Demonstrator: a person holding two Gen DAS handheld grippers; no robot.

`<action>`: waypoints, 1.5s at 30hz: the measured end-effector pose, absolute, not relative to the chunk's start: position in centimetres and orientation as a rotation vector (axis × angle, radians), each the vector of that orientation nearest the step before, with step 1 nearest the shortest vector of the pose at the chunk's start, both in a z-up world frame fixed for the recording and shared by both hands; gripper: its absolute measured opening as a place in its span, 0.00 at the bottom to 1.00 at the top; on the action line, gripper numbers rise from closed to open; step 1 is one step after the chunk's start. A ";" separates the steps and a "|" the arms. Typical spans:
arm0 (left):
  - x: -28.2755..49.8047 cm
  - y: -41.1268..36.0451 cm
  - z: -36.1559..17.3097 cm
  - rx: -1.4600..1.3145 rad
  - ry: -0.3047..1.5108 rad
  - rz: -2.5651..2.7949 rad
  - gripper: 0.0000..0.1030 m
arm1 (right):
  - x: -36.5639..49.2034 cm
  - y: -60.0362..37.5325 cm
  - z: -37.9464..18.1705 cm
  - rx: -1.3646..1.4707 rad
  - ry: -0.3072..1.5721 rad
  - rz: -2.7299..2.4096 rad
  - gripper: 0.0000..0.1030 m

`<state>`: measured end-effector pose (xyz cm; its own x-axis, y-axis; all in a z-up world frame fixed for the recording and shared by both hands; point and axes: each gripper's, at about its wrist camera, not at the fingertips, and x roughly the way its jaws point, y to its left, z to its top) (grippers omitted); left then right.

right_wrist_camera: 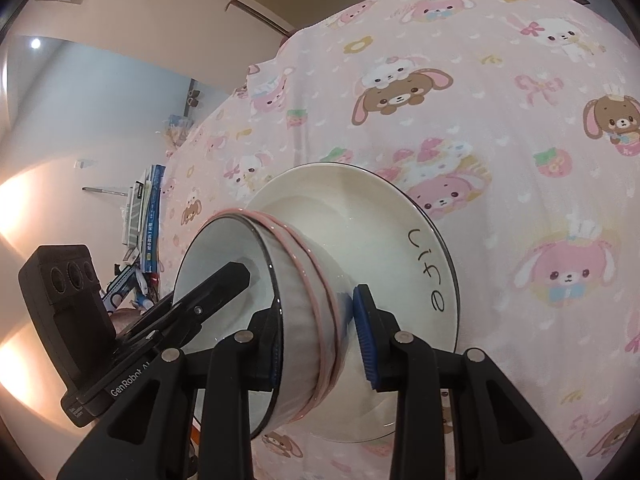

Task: Organize plates and bowls
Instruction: 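Lower the bowl stack onto the 'life' plate stack with both grippers, then open both grippers off the bowl stack and raise them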

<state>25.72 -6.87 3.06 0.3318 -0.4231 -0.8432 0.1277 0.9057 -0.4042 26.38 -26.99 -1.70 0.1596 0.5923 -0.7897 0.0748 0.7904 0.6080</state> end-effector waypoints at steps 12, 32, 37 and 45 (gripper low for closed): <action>26.3 -6.6 2.5 -0.278 1.204 -0.416 0.38 | 26.6 -26.8 -1.7 0.596 1.380 0.402 0.34; 22.1 -6.0 9.6 -0.150 0.806 -0.379 0.80 | 25.0 -26.8 4.2 0.374 1.165 0.350 0.39; 17.9 -4.7 13.7 -0.138 0.653 -0.284 0.81 | 22.6 -26.9 8.2 0.291 0.973 0.295 0.51; 8.2 -3.3 20.9 -0.083 0.323 -0.253 0.93 | 12.7 -27.6 16.7 0.163 0.505 0.218 0.80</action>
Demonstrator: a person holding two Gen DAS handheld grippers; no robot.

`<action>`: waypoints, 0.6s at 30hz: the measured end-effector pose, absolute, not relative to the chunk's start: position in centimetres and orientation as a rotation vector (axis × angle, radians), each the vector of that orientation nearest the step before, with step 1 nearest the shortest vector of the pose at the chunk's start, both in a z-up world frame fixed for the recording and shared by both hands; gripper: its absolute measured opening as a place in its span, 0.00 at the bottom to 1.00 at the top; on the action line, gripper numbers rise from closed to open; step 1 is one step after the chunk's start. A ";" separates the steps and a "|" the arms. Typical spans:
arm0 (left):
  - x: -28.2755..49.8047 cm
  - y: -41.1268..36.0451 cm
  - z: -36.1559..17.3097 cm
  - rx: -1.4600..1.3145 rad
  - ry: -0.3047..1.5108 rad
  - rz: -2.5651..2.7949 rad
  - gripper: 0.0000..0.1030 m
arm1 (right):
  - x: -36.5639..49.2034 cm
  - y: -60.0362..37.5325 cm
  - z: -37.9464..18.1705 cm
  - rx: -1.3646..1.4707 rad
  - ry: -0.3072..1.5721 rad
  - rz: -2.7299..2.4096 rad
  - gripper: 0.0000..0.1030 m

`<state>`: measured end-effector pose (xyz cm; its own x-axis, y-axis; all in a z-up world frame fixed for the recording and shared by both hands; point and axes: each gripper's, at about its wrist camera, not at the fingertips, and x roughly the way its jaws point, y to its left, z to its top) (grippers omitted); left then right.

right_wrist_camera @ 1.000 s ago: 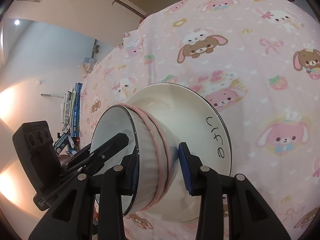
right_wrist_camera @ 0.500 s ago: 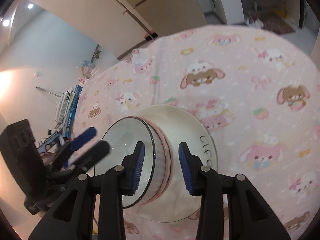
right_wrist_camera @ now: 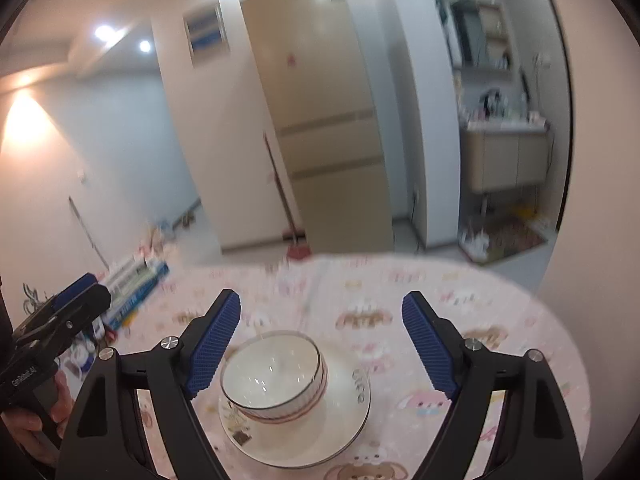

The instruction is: Organize plates and bowls

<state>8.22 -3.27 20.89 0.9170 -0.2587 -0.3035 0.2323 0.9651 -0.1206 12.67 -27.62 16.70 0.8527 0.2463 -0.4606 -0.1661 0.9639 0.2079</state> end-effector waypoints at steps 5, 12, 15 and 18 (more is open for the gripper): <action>2.4 -2.5 23.8 -0.082 0.147 -0.220 1.00 | 6.0 -28.1 22.1 0.171 0.278 0.230 1.00; -3.4 -2.3 24.9 -0.040 0.050 -0.240 1.00 | -0.9 -25.7 24.4 0.088 0.165 0.218 1.00; -5.6 -2.3 24.4 -0.041 0.024 -0.241 1.00 | -2.6 -24.9 24.4 0.019 0.185 0.198 1.00; -7.5 -2.3 23.5 -0.059 0.005 -0.240 1.00 | -4.5 -25.5 23.4 0.036 0.137 0.153 1.00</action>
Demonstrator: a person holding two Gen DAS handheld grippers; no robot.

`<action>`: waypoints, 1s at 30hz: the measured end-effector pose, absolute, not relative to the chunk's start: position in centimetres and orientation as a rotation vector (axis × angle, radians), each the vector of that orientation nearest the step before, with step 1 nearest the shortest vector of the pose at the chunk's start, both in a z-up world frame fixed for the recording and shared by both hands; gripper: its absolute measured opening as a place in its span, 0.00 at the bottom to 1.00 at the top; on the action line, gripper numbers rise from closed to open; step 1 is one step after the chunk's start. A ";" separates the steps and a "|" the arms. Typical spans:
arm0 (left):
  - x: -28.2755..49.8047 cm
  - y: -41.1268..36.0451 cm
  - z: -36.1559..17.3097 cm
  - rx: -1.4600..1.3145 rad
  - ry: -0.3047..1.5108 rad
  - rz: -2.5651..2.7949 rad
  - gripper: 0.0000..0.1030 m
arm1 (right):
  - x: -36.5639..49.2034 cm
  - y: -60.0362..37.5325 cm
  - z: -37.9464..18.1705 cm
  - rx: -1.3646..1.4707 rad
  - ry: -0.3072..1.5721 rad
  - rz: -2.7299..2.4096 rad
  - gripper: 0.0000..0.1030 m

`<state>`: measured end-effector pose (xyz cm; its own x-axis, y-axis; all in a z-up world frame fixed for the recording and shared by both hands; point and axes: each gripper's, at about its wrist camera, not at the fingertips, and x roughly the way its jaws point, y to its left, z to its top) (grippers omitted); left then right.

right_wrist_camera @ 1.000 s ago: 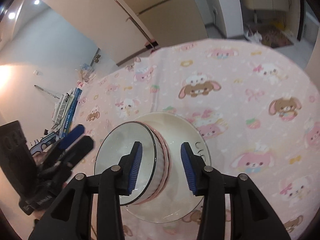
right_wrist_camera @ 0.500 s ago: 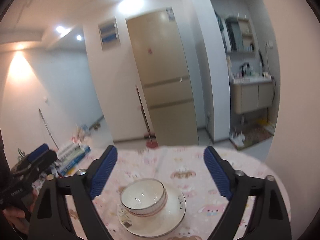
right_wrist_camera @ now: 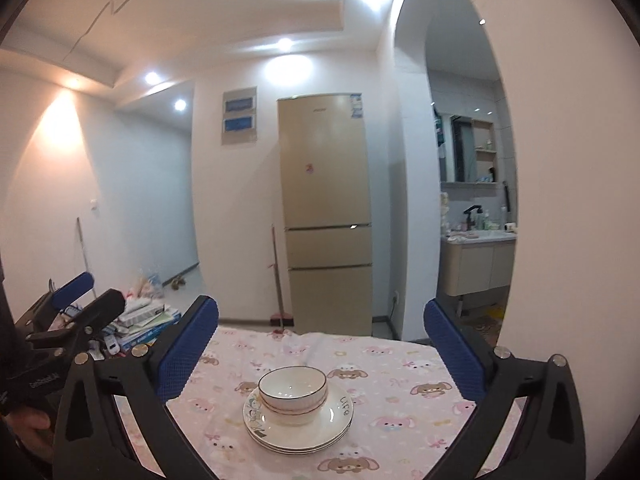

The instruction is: Organize plates and bowls

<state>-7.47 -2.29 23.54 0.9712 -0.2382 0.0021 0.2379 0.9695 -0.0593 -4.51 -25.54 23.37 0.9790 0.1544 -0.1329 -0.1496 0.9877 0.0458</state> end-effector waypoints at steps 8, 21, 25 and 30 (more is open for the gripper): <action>-7.1 -1.8 17.3 -0.054 0.047 -0.250 1.00 | -6.7 -25.9 15.7 0.002 0.005 0.070 1.00; -5.2 -3.1 6.9 0.025 0.025 -0.156 1.00 | -4.6 -28.4 5.8 0.226 0.025 -0.046 1.00; -4.4 -3.1 5.7 0.014 0.039 -0.168 1.00 | -4.1 -26.8 4.8 0.142 0.058 -0.049 1.00; -3.5 -3.6 4.8 0.009 0.082 -0.183 1.00 | -2.9 -24.8 3.5 0.039 0.105 -0.022 1.00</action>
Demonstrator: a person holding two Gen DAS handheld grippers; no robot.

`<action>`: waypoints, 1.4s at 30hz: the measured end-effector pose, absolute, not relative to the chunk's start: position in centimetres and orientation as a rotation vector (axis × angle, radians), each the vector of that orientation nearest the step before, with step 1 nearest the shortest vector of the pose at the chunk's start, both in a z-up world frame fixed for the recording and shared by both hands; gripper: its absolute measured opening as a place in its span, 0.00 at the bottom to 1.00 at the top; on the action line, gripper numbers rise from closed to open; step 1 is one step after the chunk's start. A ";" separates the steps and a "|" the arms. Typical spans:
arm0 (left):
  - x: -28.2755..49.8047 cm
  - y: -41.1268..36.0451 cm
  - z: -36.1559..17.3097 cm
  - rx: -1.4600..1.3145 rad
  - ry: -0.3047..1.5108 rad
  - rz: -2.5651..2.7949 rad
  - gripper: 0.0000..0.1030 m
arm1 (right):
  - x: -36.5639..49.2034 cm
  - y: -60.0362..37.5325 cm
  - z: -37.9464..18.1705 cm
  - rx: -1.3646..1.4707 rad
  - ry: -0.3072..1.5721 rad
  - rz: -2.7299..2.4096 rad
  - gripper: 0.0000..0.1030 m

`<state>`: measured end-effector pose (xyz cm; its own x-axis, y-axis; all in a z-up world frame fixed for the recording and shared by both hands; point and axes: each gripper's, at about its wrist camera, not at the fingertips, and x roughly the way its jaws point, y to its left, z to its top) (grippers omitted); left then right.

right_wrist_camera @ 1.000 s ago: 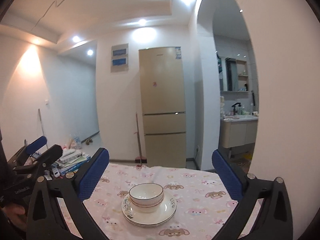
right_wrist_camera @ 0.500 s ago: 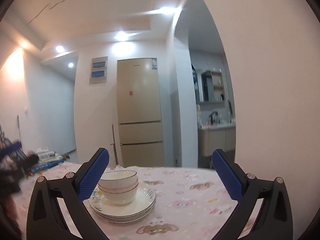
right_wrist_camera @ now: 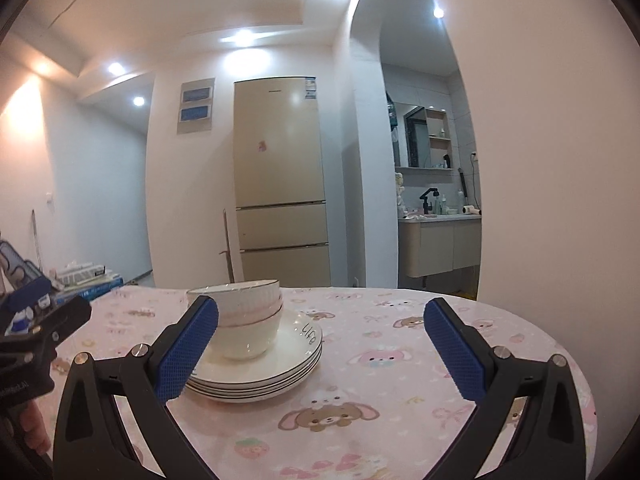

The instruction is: Organize plates and bowls

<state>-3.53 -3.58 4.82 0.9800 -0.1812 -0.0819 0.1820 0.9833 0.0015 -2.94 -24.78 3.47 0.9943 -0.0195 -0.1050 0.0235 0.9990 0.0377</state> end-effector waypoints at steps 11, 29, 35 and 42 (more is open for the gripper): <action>1.0 -2.1 2.9 -0.041 0.309 -0.056 1.00 | 0.5 -24.6 1.5 0.003 0.301 -0.083 1.00; 0.7 -2.6 2.8 -0.008 0.299 -0.062 1.00 | 0.7 -24.6 1.5 0.001 0.320 -0.073 1.00; 0.7 -2.6 2.8 -0.008 0.299 -0.062 1.00 | 0.7 -24.5 1.5 0.000 0.319 -0.070 1.00; 0.7 -2.5 2.8 -0.008 0.299 -0.058 1.00 | 0.7 -24.4 1.5 0.000 0.320 -0.070 1.00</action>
